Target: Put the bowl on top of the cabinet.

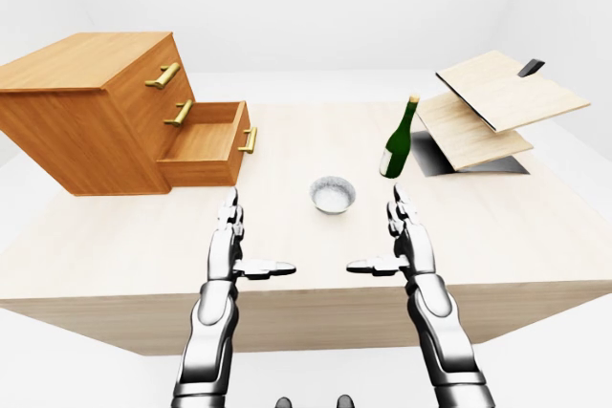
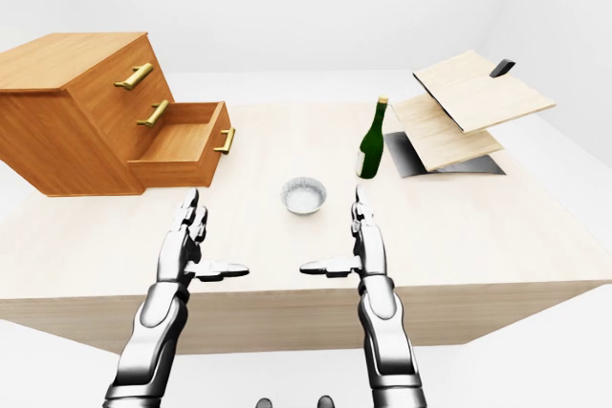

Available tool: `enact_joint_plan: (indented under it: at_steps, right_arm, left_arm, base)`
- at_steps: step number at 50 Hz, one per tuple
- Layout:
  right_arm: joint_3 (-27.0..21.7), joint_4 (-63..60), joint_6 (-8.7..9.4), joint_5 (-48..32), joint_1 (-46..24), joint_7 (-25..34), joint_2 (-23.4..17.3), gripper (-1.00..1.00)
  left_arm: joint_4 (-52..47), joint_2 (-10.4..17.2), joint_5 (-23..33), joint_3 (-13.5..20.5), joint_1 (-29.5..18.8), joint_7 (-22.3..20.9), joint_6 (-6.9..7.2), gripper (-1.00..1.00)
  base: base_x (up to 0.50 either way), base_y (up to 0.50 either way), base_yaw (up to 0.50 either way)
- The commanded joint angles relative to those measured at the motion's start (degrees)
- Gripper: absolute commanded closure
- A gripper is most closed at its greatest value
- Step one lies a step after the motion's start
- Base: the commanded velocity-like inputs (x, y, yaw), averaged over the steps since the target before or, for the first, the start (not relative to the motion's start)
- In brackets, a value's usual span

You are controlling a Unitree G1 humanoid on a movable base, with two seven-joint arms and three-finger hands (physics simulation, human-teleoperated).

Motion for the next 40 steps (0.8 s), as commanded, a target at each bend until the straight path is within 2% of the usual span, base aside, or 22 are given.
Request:
enact_joint_plan:
  at_steps: [1,11,13,14,16,18,20,23,32,36,40]
  right_arm:
    - [-1.3,-0.9,0.76,1.0,0.3,1.7,-0.6,-1.00]
    - [-1.4,-1.2,1.03,1.1,0.2,1.6,-0.6,-1.00]
    - [-1.4,-1.8,1.41,1.1,0.4,1.6,-0.7,-1.00]
    - [-1.4,-2.2,1.47,1.0,0.5,1.7,-0.7,-1.00]
    - [-1.4,-2.2,1.20,0.8,0.5,1.6,-0.7,-1.00]
    - [-1.5,-2.1,0.88,0.6,0.3,1.6,-0.8,-1.00]
    - [-1.6,-3.5,2.15,0.7,0.3,1.6,-0.8,-1.00]
    - [-1.6,-3.8,2.19,0.7,0.3,1.6,-0.8,-1.00]
    - [-2.1,-5.9,4.32,1.2,-0.2,1.7,-0.9,-1.00]
    - [-2.2,-5.4,3.91,1.4,-0.1,1.7,-0.9,-1.00]
    - [-2.3,-6.0,4.36,1.6,0.2,1.7,-0.9,-1.00]
  left_arm:
    - [-1.3,0.6,-0.7,1.3,0.4,-1.5,1.02,-1.00]
    - [-3.6,0.7,-0.4,1.2,0.9,-1.7,2.48,-1.00]
    - [-4.4,0.7,-0.3,1.2,1.0,-1.6,2.98,-1.00]
    - [-5.8,0.6,-0.2,1.0,1.4,-1.6,3.90,-1.00]
    - [-7.3,0.5,0.0,0.9,1.8,-1.6,4.72,-1.00]
    - [-8.5,0.5,0.1,0.8,2.1,-1.6,4.72,-1.00]
    - [-10.3,0.5,0.2,0.8,2.5,-1.7,4.72,-1.00]
    - [-12.8,0.6,0.3,1.0,3.0,-1.9,4.72,-1.00]
    - [-24.0,0.8,0.5,2.5,5.1,-2.7,4.72,-1.00]
    - [-29.3,0.8,1.2,2.7,5.8,-3.2,4.72,-1.00]
    - [-33.7,0.9,1.5,4.4,6.7,-4.1,4.72,-1.00]
  base:
    - [0.00,0.00,0.00]
    - [0.00,0.00,0.00]
    - [0.00,0.00,0.00]
    - [0.00,0.00,0.00]
    - [0.00,0.00,0.00]
    - [0.00,0.00,0.00]
    - [0.00,0.00,0.00]
    - [0.00,0.00,0.00]
    - [0.00,0.00,0.00]
    - [0.00,0.00,0.00]
    - [0.00,0.00,0.00]
